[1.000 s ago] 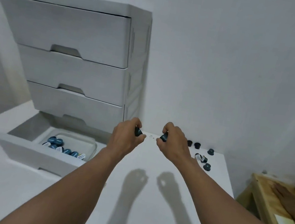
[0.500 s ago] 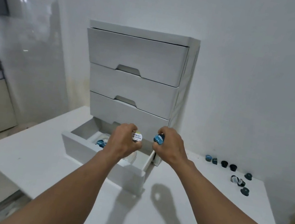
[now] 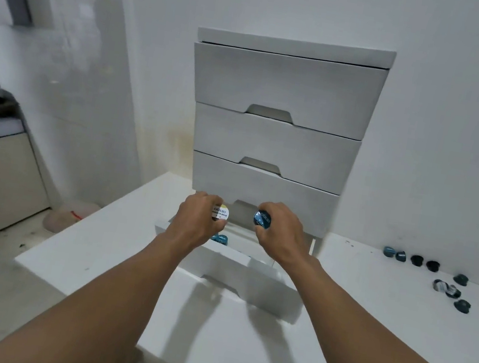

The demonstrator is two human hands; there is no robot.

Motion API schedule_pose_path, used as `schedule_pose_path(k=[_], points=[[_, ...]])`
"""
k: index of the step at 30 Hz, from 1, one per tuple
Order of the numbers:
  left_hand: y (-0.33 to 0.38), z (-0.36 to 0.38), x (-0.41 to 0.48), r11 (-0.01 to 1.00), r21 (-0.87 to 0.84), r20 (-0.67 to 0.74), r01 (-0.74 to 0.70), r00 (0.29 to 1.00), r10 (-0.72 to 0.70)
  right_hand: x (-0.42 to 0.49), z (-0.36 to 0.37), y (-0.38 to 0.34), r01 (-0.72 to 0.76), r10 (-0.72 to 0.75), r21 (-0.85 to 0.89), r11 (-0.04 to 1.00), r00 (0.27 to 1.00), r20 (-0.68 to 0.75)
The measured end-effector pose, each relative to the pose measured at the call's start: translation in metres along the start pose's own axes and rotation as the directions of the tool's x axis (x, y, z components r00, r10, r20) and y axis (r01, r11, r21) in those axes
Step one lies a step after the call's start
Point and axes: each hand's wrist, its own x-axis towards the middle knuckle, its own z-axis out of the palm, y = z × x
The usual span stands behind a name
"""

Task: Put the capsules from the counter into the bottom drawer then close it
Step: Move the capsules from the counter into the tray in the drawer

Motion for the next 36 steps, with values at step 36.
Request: schedule_pose_path(k=[36], points=[[-0.132,0.175,0.204,0.972,-0.171,0.425,-0.163,0.878,0.222,0.149,0.176,0.096,-0.361,0.363,-0.057,0.931,0.894,0.261]])
